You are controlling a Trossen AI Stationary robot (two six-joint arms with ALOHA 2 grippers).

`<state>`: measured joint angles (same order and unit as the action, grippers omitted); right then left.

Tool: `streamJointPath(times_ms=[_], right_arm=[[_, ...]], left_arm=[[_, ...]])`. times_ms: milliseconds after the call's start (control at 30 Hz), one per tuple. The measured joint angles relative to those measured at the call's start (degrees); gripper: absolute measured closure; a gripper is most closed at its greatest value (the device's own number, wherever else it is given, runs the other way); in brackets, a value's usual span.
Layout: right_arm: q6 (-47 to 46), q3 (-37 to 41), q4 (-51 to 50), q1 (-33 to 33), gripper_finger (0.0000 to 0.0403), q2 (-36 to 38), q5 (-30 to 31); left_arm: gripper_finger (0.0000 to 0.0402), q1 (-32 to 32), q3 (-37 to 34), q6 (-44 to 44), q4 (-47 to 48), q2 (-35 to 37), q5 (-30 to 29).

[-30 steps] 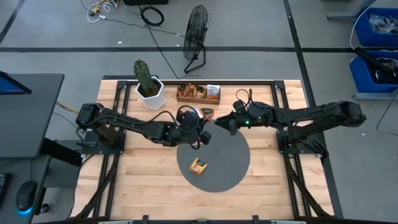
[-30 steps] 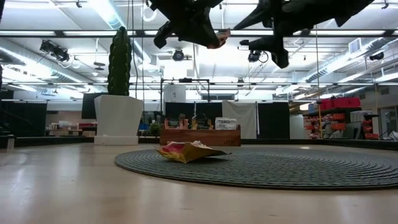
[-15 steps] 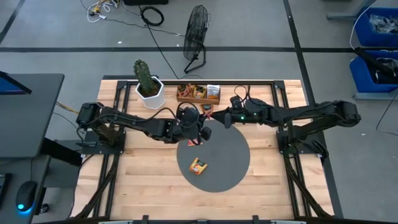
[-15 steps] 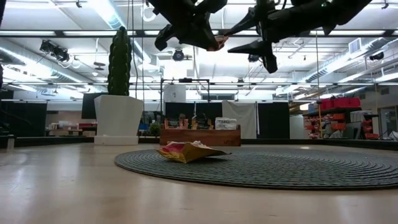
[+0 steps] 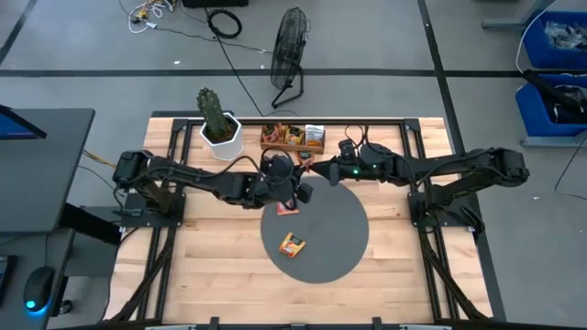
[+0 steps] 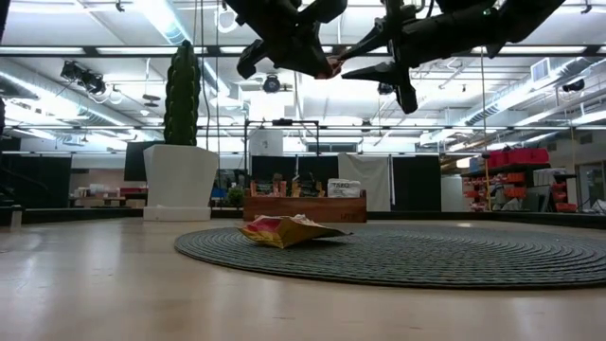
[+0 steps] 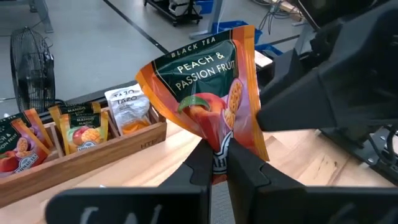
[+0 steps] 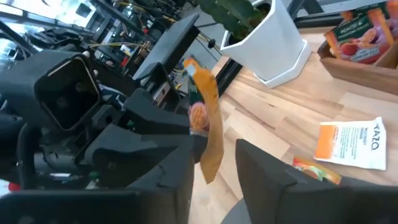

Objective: Pick & Place Tea
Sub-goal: Put the orange tea bag into the left section of the wooden organizer

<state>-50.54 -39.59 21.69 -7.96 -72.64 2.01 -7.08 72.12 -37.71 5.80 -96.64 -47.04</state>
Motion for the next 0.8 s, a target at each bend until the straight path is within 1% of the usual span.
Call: streamJointPath(times_ms=[200,400,533,800], right_arm=[[-0.01,0.00,0.29,-1.23,0.0332,0.02,0.00],[1.24,-0.02,0.48,-1.43,0.0361,0.07,-0.31],[2.14,-0.02,0.50,-1.45,0.0394,0.07,-0.40],[5.18,-0.02,1.64,-1.45,0.0401,0.04,0.14]], left_arm=[[0.0374,0.83,0.00,0.60,-0.54,0.00,1.67],[0.0374,1.15,0.00,2.73,-2.45,0.00,2.23],[0.0373,1.23,0.00,2.86,-2.51,0.00,2.98],[0.0361,1.21,0.09,2.91,-2.73,0.00,2.90]])
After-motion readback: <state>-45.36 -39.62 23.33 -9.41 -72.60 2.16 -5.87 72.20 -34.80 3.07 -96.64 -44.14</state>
